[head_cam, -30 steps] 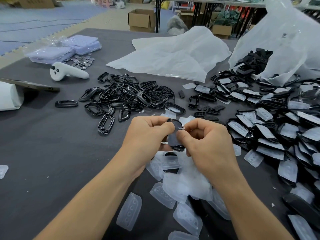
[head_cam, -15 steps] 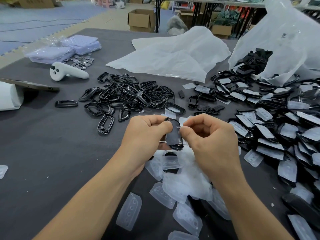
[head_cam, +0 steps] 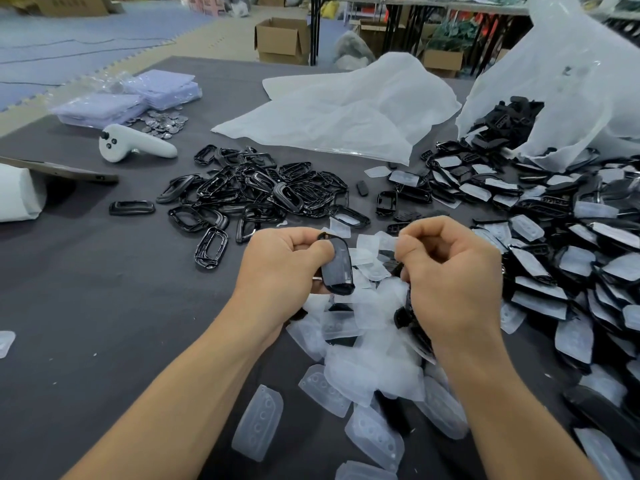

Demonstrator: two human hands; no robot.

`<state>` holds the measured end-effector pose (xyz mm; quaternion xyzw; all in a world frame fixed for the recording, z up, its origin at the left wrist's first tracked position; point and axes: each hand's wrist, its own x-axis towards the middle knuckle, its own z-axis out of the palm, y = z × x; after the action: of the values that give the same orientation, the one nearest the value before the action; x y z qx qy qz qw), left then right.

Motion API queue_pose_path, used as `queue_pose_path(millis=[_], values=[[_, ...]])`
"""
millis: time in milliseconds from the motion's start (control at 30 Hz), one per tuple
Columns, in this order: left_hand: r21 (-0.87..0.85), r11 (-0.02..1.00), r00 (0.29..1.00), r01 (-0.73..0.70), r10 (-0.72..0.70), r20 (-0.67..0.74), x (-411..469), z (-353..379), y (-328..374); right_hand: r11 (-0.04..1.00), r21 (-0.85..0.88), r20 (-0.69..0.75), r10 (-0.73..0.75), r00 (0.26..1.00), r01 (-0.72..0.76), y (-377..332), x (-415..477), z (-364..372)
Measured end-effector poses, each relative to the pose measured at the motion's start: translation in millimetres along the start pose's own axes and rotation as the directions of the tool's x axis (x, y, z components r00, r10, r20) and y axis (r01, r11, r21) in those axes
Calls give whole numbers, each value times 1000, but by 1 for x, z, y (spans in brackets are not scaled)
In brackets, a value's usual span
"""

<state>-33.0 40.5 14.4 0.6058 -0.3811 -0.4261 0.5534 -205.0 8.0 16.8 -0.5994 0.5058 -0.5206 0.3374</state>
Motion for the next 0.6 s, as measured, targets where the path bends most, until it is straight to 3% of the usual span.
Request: queue_pose_path(millis=[100, 300, 600], values=[[-18, 1000, 1000, 21, -20, 19, -2, 1, 0, 992, -128, 29, 15, 999, -12, 2, -2, 0], [-117, 992, 994, 50, -38, 106, -5, 4, 1, 997, 15, 289, 67, 955, -74, 2, -9, 16], [-239, 970, 973, 44, 13, 231, -5, -2, 4, 982, 110, 292, 116, 949, -154, 1, -9, 12]])
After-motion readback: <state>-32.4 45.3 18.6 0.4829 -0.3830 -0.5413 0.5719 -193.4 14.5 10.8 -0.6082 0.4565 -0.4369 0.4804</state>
